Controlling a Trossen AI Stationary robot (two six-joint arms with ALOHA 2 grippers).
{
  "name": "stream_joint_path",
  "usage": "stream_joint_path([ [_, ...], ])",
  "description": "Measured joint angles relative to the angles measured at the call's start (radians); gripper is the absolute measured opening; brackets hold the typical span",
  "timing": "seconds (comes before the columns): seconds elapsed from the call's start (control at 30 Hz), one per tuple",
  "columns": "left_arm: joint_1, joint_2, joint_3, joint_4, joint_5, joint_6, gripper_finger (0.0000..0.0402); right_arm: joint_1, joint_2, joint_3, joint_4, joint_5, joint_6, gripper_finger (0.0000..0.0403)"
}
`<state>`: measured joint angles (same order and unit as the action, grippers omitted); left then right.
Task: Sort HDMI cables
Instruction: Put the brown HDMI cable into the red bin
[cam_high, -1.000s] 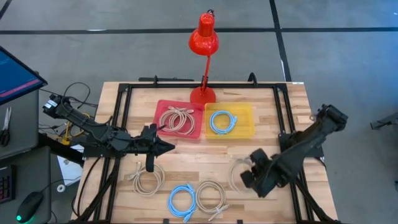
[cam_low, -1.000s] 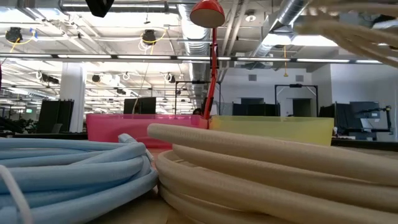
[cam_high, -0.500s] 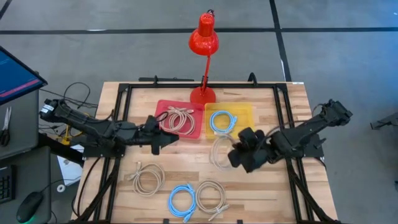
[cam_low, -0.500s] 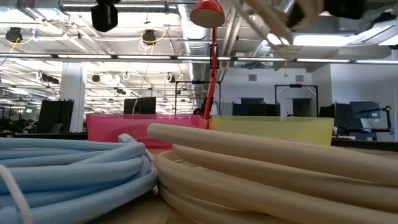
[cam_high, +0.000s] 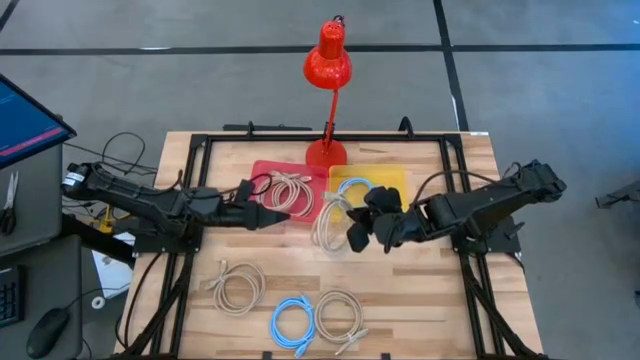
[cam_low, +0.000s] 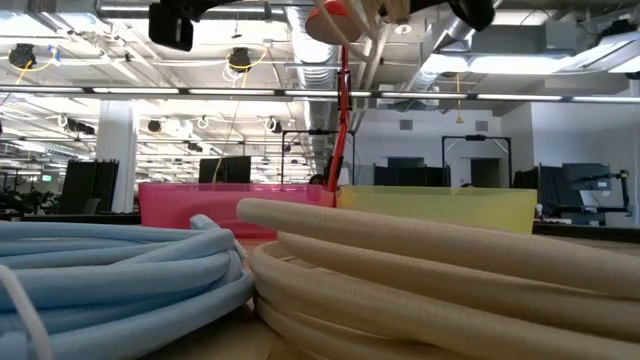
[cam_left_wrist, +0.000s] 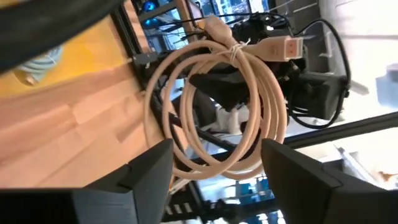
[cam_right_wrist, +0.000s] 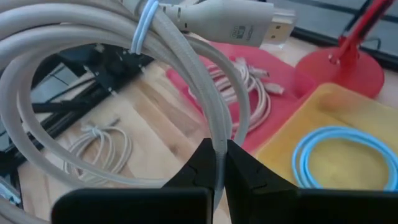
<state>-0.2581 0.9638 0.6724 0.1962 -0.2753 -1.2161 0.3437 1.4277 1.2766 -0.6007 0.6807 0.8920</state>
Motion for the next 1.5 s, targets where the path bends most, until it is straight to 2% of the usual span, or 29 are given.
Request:
stream_joint_path([
  [0.17,0.0,0.0,0.0,0.075,0.0,-0.03,0.025,-0.033,0.0,0.0,0.015,-0.001,-0.012,0.0003],
  [0.5,0.0,0.017,0.0,0.153,-0.006,-0.031,0.0232,-0.064,0.0,0.0,0.109,-0.006,-0.069,0.0003],
  [0.63,0.0,0.065,-0.001,0.205,-0.011,-0.031,0.0228,-0.073,0.0,0.0,0.14,-0.01,-0.09,0.0003],
  [0.87,0.003,0.172,-0.001,0.388,-0.011,-0.031,0.0227,-0.085,0.001,0.0,0.139,-0.03,-0.091,0.0003],
  [1.1,0.017,0.223,-0.001,0.521,-0.012,-0.03,0.0227,-0.084,0.001,0.0,0.138,-0.031,-0.091,0.0003],
  [1.33,0.016,0.243,-0.001,0.545,-0.001,-0.03,0.0227,-0.09,0.017,0.001,0.143,-0.033,-0.089,0.0003],
  [1.43,0.016,0.242,-0.001,0.546,-0.001,-0.021,0.0227,-0.102,0.052,-0.003,0.133,-0.087,-0.08,0.0003],
  [1.5,0.016,0.242,-0.001,0.547,0.0,-0.02,0.0227,-0.113,0.095,0.004,0.191,-0.104,-0.078,0.0003],
])
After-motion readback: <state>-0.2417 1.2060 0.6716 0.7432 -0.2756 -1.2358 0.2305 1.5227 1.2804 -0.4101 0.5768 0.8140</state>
